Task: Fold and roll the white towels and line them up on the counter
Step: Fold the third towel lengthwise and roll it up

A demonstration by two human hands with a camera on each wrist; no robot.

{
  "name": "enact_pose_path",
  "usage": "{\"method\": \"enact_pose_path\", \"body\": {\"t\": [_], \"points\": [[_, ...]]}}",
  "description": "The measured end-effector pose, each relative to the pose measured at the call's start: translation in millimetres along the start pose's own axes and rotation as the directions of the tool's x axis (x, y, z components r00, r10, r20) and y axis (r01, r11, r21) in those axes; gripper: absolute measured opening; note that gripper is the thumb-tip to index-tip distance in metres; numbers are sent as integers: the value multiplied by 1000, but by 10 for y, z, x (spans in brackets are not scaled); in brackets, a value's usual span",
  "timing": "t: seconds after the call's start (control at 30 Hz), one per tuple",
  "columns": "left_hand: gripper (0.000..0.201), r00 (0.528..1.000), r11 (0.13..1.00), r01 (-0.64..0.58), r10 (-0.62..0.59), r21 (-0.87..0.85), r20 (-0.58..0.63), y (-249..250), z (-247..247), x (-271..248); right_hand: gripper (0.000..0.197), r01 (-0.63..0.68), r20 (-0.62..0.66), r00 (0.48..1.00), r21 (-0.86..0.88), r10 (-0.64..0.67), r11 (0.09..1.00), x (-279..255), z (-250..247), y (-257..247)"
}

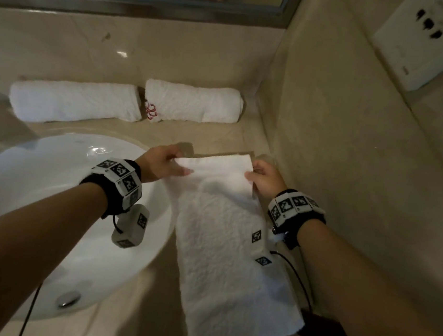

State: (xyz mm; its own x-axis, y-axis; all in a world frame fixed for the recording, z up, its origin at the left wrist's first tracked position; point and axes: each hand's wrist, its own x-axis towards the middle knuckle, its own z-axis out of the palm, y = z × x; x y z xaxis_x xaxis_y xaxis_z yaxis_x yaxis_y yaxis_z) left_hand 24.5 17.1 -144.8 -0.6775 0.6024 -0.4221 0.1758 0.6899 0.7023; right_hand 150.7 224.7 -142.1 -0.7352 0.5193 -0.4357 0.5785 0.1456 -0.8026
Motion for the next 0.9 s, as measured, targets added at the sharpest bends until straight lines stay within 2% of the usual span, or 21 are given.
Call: {"method": "enact_pose_path", "body": {"t": [0.03,0.1,0.17,0.23,0.33,0.43,0.53,0.57,0.6,0.67,0.73,0.83,0.9], "points": [[39,1000,1000,-14,14,10,5,20,-8,-24,20,-27,39,999,-1,27,1000,-13,-26,-7],[40,1000,998,3,-4,66,16,18,-12,-32,28,-90,110,989,-106,102,990,-38,-68,-23],[39,998,992,46,-50,119,31,-7,-15,-18,26,-150,131,974,-236,184,960,-65,-76,-34],[40,997,985,74,-78,157,22,0,-5,-11,23,-157,126,972,-276,198,948,-76,-68,-26],[33,994,975,109,-103,191,-44,7,19,-10,12,-123,209,964,-197,164,973,-127,-63,-40],[32,993,974,113,-104,197,-55,-19,50,2,7,-25,237,970,-133,56,991,-210,-84,-31],[33,991,976,129,-118,174,-69,-14,61,1,28,102,55,994,-112,-97,988,-248,-90,-3],[33,990,977,131,-119,170,-77,-14,63,6,28,118,4,993,-117,-118,986,-244,-93,2],[33,990,976,132,-120,171,-79,-13,64,8,23,92,14,996,-110,-91,990,-233,-92,8],[32,989,977,134,-122,164,-81,-15,74,16,8,-2,172,985,-115,22,993,-226,-71,10],[31,988,977,145,-134,157,-83,-23,82,22,7,-6,271,960,-223,68,975,-225,-35,46],[35,986,977,154,-144,145,-81,-43,83,31,16,98,196,980,-298,-40,950,-235,4,100],[35,987,977,153,-142,149,-78,-48,85,34,13,124,159,985,-328,-75,936,-189,7,141]]}}
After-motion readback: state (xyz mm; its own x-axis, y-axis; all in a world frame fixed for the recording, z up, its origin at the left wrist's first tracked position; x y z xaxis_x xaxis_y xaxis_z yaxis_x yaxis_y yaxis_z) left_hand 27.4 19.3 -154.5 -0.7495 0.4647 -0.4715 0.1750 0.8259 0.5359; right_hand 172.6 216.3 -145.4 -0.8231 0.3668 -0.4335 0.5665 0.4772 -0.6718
